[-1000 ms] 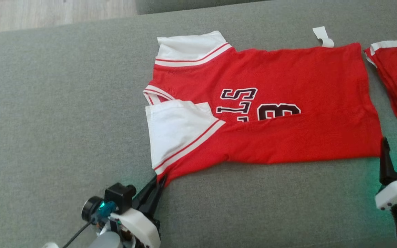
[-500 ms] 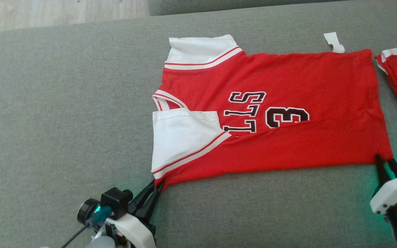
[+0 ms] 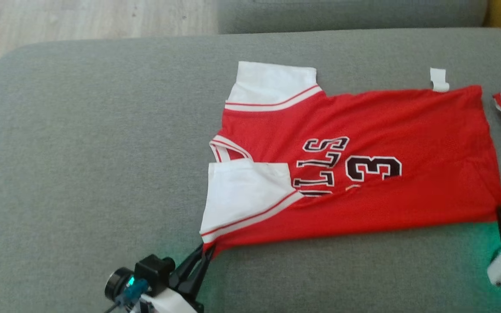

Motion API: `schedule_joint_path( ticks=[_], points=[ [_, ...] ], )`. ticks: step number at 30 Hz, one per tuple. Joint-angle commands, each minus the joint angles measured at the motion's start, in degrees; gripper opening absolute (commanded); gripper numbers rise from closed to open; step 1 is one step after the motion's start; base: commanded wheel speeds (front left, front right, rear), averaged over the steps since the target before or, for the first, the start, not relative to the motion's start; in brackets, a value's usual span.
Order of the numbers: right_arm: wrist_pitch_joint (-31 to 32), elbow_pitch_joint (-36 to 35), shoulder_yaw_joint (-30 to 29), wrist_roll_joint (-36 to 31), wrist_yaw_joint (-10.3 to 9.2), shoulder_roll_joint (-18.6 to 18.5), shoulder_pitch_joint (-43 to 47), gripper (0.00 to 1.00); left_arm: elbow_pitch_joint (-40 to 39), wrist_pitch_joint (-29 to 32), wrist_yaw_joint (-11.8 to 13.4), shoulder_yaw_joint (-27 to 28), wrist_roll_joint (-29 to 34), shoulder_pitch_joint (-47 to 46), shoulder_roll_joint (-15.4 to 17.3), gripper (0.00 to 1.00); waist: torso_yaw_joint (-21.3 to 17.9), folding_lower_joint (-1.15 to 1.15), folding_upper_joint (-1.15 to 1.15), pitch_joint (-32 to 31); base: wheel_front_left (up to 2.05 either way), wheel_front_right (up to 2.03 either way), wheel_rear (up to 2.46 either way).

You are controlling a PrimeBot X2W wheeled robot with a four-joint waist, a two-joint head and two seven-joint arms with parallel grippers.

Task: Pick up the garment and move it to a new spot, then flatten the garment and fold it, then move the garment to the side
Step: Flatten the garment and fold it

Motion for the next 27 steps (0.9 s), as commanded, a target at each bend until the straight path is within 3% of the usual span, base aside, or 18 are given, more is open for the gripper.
schedule_joint_path(
  ticks=[1, 10, 22, 23, 24, 25, 26, 27],
  points=[
    [0.0, -2.4, 0.1, 0.6, -0.05, -2.6, 2.0, 0.0, -2.0, -0.2, 0.7, 1.8, -0.7, -0.3, 1.4, 0.0, 0.9, 0.0, 0.0, -0.8, 0.0, 0.0, 0.0],
    [5.2, -9.2, -5.0, 0.3, -0.05, -2.2, 12.9, 0.0, -5.9, 0.3, 3.0, 0.7, -0.8, 4.5, 2.2, 0.0, 1.3, 0.0, 0.0, -2.9, 0.0, 0.0, 0.0],
    [12.8, -17.2, -9.3, -2.8, -0.05, 0.3, 18.4, 0.0, -10.2, 4.1, 4.0, -0.5, -1.8, 7.3, 3.5, 0.0, 0.3, 0.0, 0.0, -3.3, 0.0, 0.0, 0.0],
    [13.3, -17.6, -9.6, -3.1, -0.05, 0.6, 18.6, 0.1, -10.3, 4.3, 4.2, -0.5, -1.8, 7.3, 3.6, 0.0, 0.2, 0.0, 0.0, -3.3, 0.0, 0.0, 0.0],
    [13.6, -18.0, -9.8, -3.3, -0.05, 0.8, 18.7, 0.38, -10.5, 4.4, 4.3, -0.5, -1.8, 7.3, 3.7, 0.17, 0.1, 0.0, 0.0, -3.3, 0.0, 0.0, 0.0],
    [13.6, -18.5, -10.1, -3.6, -0.05, 1.1, 18.6, 0.96, -10.6, 4.6, 4.4, -0.5, -1.9, 7.3, 3.7, 0.43, 0.0, 0.0, 0.0, -3.2, 0.0, 0.0, 0.0],
    [13.4, -19.1, -10.4, -3.9, -0.05, 1.4, 18.5, 1.0, -10.7, 4.9, 4.4, -0.5, -2.0, 7.1, 3.7, 0.75, -0.1, 0.0, 0.0, -3.2, 0.0, 0.0, 0.0],
    [12.9, -19.6, -10.7, -4.3, -0.05, 1.6, 18.3, 1.0, -10.7, 5.1, 4.5, -0.5, -2.1, 6.9, 3.7, 1.0, -0.1, 0.0, 0.0, -3.2, 0.0, 0.0, 0.0]
  ],
)
